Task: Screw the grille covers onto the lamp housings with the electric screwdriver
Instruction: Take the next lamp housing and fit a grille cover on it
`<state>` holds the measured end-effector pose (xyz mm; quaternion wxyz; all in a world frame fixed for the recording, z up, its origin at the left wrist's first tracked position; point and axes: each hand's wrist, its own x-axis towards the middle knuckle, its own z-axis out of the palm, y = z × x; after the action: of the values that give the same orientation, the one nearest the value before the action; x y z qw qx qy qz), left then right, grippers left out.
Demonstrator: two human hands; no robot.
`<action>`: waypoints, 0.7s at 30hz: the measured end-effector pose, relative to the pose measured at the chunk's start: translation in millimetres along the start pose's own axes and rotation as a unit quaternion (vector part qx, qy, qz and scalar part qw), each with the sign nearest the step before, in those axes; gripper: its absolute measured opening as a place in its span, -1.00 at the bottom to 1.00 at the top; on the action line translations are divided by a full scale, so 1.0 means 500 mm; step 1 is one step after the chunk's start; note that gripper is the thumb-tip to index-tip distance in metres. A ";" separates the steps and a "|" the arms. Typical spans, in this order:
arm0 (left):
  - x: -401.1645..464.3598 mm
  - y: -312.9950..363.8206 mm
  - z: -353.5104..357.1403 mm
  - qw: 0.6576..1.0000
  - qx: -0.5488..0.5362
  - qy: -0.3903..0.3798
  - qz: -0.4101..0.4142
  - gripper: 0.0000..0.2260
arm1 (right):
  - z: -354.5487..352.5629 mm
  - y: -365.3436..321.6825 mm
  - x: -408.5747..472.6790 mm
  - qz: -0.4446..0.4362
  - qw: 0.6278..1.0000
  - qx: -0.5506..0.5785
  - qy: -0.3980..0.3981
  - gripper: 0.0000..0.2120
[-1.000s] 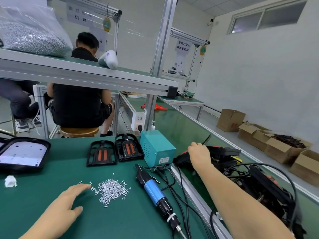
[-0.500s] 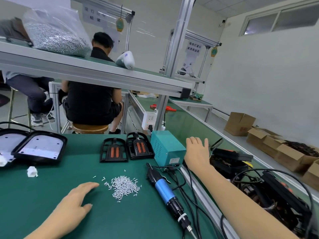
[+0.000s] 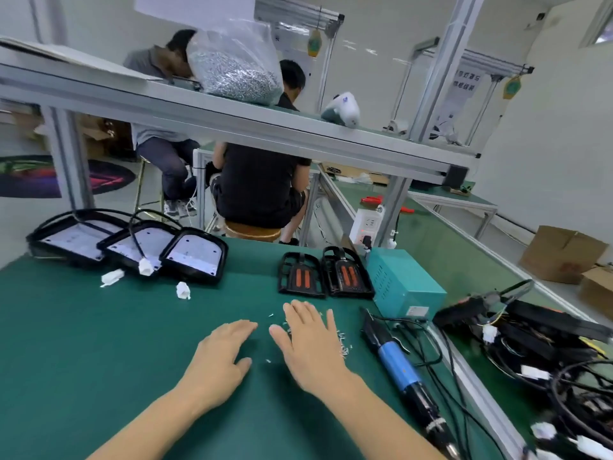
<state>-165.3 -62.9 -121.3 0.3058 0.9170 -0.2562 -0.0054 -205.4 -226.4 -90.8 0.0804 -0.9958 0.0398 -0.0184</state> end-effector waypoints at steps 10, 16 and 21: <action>-0.029 -0.112 -0.064 0.990 0.101 0.069 -0.063 -0.48 | 0.091 -0.157 0.086 -0.065 0.998 0.014 -0.023 -0.46; -0.016 -0.177 -0.115 0.980 0.111 0.109 -0.122 -0.49 | 0.085 -0.211 0.152 -0.067 0.996 0.046 0.032 -0.46; 0.008 -0.212 -0.157 0.971 0.009 0.164 -0.171 -0.41 | 0.068 -0.238 0.217 -0.056 0.993 0.085 0.056 -0.46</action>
<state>-99.3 51.2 -116.5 0.3296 0.9384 -0.0414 0.0951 -86.7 -113.0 -101.7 0.1612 -0.9835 -0.0135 -0.0815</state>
